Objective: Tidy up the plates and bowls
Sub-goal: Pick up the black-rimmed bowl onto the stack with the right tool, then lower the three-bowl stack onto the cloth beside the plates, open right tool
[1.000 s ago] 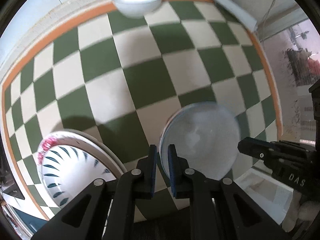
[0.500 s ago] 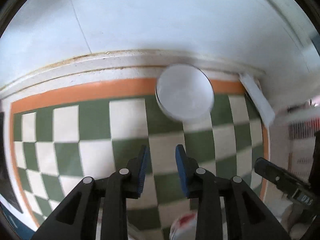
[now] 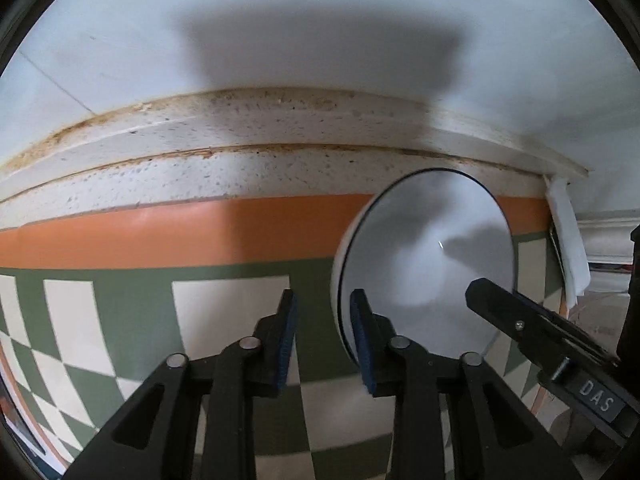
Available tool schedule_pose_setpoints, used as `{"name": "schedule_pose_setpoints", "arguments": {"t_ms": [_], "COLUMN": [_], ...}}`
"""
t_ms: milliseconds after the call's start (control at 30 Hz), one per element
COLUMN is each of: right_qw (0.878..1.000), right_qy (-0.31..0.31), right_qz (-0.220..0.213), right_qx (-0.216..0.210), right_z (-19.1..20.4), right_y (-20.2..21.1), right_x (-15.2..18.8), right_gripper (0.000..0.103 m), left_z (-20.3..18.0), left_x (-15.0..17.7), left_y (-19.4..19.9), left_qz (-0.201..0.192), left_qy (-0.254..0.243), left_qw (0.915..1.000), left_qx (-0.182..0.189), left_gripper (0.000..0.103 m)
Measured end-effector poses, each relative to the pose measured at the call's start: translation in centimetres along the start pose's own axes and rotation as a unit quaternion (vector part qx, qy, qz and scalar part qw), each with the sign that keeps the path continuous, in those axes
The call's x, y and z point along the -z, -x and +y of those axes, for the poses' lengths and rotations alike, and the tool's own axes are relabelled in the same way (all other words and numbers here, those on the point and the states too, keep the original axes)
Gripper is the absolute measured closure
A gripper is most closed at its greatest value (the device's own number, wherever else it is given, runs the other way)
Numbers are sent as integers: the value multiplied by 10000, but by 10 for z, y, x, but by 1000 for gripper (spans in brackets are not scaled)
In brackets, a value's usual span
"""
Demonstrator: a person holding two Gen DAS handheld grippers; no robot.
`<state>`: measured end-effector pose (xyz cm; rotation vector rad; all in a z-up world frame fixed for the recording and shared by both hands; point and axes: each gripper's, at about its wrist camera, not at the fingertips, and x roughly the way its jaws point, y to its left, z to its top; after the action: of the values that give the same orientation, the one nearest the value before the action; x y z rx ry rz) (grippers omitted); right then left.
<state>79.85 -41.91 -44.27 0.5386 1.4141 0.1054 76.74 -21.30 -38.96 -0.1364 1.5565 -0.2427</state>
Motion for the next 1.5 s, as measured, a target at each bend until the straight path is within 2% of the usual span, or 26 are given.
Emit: {"name": "schedule_pose_setpoints", "arguments": {"t_ms": [67, 100, 400, 733, 1067, 1267, 1500], "right_qw": [10000, 10000, 9995, 9979, 9962, 9956, 9960], "right_qy": [4, 6, 205, 615, 791, 738, 623], "right_qz": [9, -35, -50, -137, -358, -585, -643], "right_qx": [50, 46, 221, 164, 31, 15, 76], "right_z": [-1, -2, 5, 18, 21, 22, 6], "right_y": [-6, -7, -3, 30, 98, 140, 175], "right_x": [-2, -2, 5, 36, 98, 146, 223], "right_gripper": [88, 90, 91, 91, 91, 91, 90], "left_z": [-1, -3, -15, -23, -40, -51, -60], "left_x": [0, 0, 4, 42, 99, 145, 210], "left_y": [-2, -2, 3, 42, 96, 129, 133], "left_qz": [-20, -47, -167, -521, -781, -881, -685], "left_qy": [9, -39, -187, -339, -547, -884, -1236], "left_qw": [9999, 9999, 9997, 9980, 9954, 9921, 9898], "left_qx": [122, 105, -20, -91, 57, 94, 182], "left_gripper": [93, 94, 94, 94, 94, 94, 93]}}
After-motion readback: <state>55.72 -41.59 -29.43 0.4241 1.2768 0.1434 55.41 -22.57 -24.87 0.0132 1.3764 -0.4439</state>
